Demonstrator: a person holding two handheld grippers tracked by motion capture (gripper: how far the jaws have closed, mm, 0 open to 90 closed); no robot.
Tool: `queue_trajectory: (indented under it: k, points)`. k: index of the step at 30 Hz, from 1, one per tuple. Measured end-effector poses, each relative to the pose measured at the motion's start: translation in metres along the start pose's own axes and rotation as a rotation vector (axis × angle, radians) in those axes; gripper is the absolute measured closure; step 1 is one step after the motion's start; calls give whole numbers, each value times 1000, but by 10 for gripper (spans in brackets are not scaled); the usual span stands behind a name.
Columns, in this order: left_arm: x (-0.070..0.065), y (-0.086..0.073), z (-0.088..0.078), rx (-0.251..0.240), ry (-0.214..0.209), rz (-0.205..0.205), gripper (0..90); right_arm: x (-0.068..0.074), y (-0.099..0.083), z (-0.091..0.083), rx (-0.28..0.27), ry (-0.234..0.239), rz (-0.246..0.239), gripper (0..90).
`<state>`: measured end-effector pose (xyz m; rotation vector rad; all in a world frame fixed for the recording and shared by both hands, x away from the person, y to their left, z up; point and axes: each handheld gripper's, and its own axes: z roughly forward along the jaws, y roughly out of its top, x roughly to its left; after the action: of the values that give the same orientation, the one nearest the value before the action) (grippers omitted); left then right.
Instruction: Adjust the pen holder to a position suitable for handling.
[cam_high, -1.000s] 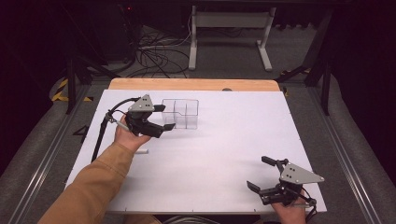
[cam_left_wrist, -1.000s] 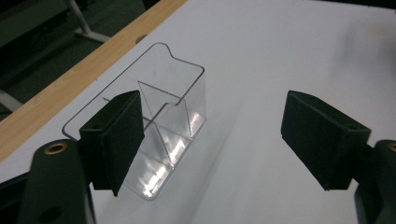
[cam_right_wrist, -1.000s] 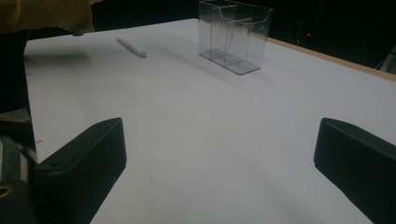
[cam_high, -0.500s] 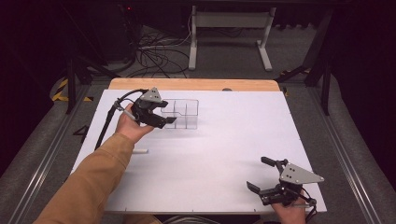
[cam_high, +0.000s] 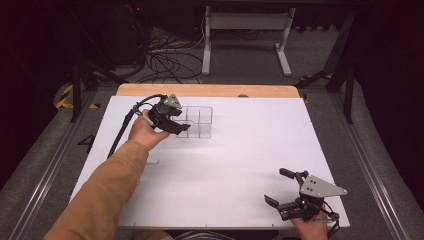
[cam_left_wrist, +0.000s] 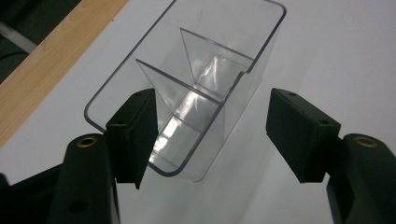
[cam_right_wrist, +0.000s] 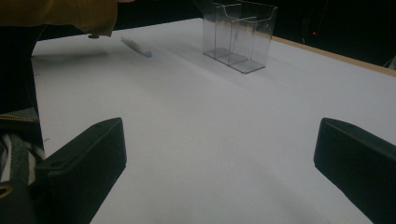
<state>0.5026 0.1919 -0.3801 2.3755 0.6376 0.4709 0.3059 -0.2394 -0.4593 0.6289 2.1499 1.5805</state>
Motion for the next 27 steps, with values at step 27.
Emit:
queue_trajectory:
  k: [27]
  points:
    - [-14,7,30,143,92,74,497,-2,-2,1,6,22,14,30]
